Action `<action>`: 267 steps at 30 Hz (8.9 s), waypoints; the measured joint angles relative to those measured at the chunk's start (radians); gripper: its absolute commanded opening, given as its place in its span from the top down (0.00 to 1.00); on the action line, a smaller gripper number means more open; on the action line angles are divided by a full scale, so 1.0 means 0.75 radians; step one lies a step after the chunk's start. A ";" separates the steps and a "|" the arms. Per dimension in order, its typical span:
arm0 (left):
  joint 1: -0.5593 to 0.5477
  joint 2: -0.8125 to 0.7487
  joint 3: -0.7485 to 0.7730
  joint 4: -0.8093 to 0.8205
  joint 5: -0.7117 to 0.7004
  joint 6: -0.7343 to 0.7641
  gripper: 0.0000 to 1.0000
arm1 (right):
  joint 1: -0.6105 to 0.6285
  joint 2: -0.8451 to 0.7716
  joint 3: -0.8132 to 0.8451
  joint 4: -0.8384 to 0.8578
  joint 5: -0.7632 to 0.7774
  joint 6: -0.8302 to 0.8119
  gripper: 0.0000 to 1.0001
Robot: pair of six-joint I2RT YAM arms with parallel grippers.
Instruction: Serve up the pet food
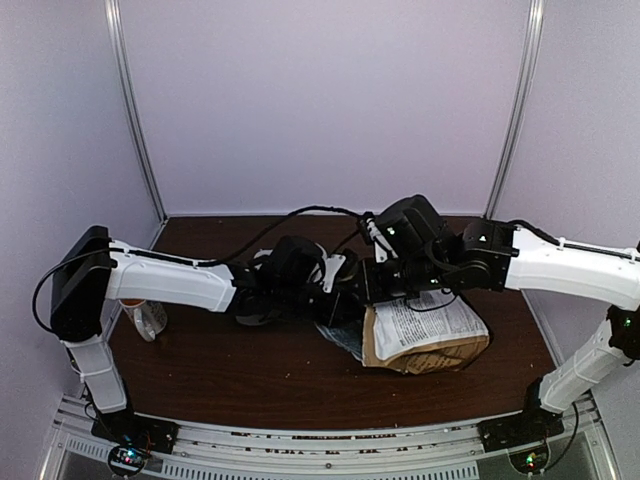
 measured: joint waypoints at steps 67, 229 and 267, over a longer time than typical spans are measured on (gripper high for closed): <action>-0.030 0.258 0.166 0.192 -0.035 0.151 1.00 | -0.488 -0.430 -0.167 -0.196 0.174 -0.019 0.11; 0.634 -0.470 -0.916 0.611 0.964 -0.588 1.00 | -1.004 -0.491 -0.736 0.025 -0.509 0.132 0.18; 0.824 -0.624 -1.047 0.679 1.071 -0.590 1.00 | -1.004 -0.514 -0.690 0.001 -0.486 0.132 0.18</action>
